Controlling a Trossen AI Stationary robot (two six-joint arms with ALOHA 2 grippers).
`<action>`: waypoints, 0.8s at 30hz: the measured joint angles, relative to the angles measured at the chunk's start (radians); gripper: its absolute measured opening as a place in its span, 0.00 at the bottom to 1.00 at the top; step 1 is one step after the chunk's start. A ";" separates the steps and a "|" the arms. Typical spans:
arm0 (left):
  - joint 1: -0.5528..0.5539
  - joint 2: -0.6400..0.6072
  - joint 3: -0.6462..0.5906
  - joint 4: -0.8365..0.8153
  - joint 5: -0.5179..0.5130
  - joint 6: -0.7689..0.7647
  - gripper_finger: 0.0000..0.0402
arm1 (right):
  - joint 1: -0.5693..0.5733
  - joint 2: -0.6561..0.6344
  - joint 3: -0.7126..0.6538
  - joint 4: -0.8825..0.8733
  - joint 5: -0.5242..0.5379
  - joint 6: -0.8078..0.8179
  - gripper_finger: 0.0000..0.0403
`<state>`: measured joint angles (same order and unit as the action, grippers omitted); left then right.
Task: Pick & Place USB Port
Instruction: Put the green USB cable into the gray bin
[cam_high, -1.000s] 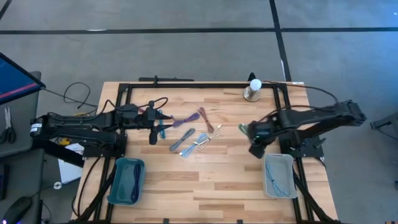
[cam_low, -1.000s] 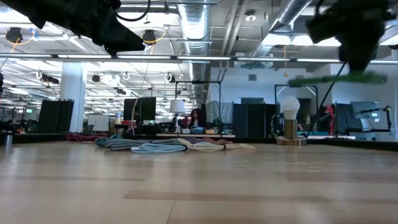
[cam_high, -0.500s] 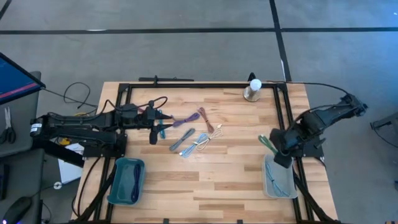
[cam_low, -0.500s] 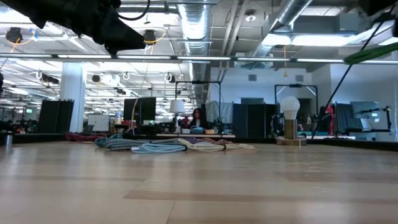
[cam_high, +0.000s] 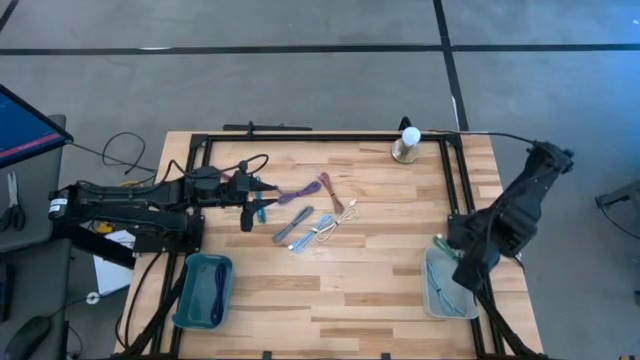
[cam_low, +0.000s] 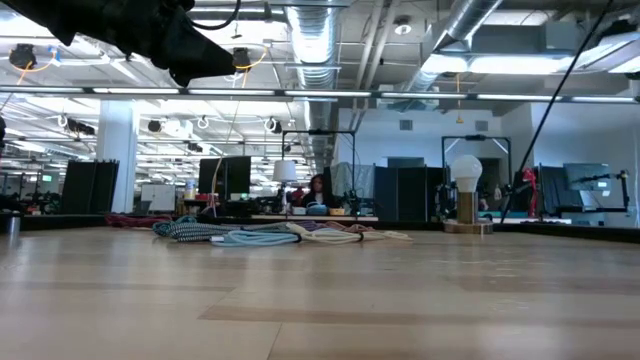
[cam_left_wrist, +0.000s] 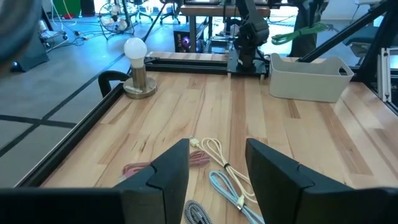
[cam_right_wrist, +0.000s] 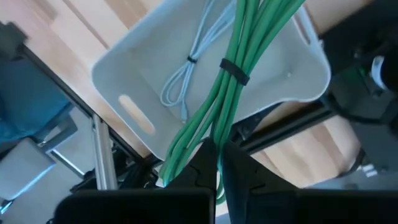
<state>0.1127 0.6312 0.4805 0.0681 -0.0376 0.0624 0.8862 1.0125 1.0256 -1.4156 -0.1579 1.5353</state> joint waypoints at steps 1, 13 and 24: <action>0.000 0.000 0.000 0.000 0.000 0.000 0.39 | 0.021 0.014 0.000 0.009 0.000 0.020 0.00; 0.000 0.000 0.000 0.007 0.000 0.000 0.39 | 0.181 0.177 -0.001 0.139 0.088 0.160 0.00; 0.000 0.000 0.000 0.006 0.000 0.000 0.39 | 0.213 0.308 -0.001 0.161 0.087 0.210 0.00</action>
<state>0.1127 0.6315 0.4805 0.0738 -0.0376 0.0624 1.0989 1.3207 1.0248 -1.2550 -0.0704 1.7451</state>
